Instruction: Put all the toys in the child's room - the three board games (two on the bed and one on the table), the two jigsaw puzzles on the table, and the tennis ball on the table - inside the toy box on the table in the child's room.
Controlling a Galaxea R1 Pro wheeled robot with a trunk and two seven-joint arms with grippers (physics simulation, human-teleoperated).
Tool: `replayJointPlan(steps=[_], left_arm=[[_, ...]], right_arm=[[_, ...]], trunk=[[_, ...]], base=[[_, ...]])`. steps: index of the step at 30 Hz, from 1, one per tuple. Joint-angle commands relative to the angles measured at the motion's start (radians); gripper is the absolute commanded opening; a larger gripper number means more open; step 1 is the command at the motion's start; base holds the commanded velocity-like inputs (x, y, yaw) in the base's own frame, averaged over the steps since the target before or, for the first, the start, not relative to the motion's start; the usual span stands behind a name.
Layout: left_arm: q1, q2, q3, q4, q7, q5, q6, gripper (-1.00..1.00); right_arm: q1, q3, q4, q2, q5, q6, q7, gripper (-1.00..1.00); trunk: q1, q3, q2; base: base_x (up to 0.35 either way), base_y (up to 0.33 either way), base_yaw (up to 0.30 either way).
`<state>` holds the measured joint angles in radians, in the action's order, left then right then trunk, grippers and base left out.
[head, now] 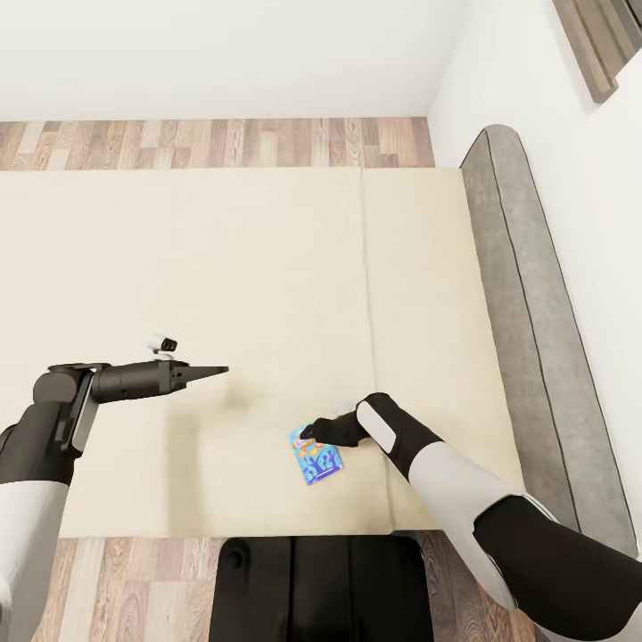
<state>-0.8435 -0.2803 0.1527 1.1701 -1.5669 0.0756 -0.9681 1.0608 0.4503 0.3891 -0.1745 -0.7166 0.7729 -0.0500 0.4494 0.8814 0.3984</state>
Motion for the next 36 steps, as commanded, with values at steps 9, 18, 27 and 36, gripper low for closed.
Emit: replayJointPlan(steps=[9,18,27,36], left_arm=[[0.000,0.000,0.000,0.000,-0.004,0.000,-0.011,1.00],[0.000,-0.001,0.002,0.000,-0.004,0.000,-0.011,1.00],[0.000,-0.002,0.014,0.000,-0.004,0.000,-0.011,1.00],[0.000,-0.002,0.014,0.000,-0.004,0.000,-0.011,1.00]], right_arm=[[0.001,0.004,0.000,0.000,0.006,0.001,-0.005,1.00],[0.001,0.004,0.001,0.000,0.005,-0.026,-0.005,1.00],[0.001,0.004,0.001,0.000,0.005,-0.033,-0.005,1.00],[0.001,0.004,0.001,0.000,0.005,-0.033,-0.005,1.00]], trunk=[[0.001,0.001,0.002],[0.001,0.001,0.002],[0.001,0.001,0.002],[0.001,0.001,0.002]], base=[[0.000,0.000,0.000],[0.000,0.000,0.000],[0.000,0.014,0.000],[0.000,0.025,0.000]])
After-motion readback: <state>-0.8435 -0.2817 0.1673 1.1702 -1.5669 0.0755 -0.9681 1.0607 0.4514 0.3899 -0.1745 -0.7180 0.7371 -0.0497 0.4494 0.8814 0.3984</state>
